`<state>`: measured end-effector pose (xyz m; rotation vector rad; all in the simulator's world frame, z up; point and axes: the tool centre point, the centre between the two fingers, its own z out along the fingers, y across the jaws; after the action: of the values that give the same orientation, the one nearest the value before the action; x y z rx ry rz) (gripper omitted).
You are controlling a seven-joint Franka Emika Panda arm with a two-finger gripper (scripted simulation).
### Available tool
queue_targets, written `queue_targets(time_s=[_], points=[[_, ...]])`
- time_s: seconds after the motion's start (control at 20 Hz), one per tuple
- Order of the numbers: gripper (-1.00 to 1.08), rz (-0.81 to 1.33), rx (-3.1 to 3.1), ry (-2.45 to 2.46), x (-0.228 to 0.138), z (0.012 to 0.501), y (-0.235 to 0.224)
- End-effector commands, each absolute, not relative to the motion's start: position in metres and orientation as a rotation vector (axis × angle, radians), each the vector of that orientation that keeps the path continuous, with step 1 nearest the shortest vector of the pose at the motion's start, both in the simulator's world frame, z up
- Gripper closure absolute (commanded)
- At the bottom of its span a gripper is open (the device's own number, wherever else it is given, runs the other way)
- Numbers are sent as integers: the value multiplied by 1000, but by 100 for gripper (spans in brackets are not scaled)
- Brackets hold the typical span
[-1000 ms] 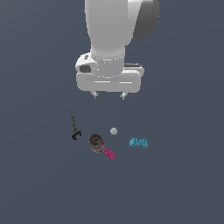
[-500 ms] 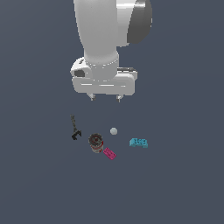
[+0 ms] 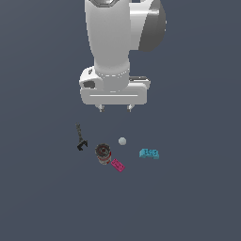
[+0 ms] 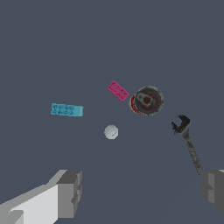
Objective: Pick up a designated object from a clutter of objects.
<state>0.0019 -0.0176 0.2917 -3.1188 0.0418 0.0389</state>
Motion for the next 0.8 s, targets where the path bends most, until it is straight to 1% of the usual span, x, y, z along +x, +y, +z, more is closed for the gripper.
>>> queue_targets(time_s=[0.0, 0.35, 0.75], points=[[-92, 39, -3124, -23, 5, 286, -14], [-92, 39, -3128, -301, 18, 261, 2], [-92, 41, -3073, -740, 35, 220, 29]])
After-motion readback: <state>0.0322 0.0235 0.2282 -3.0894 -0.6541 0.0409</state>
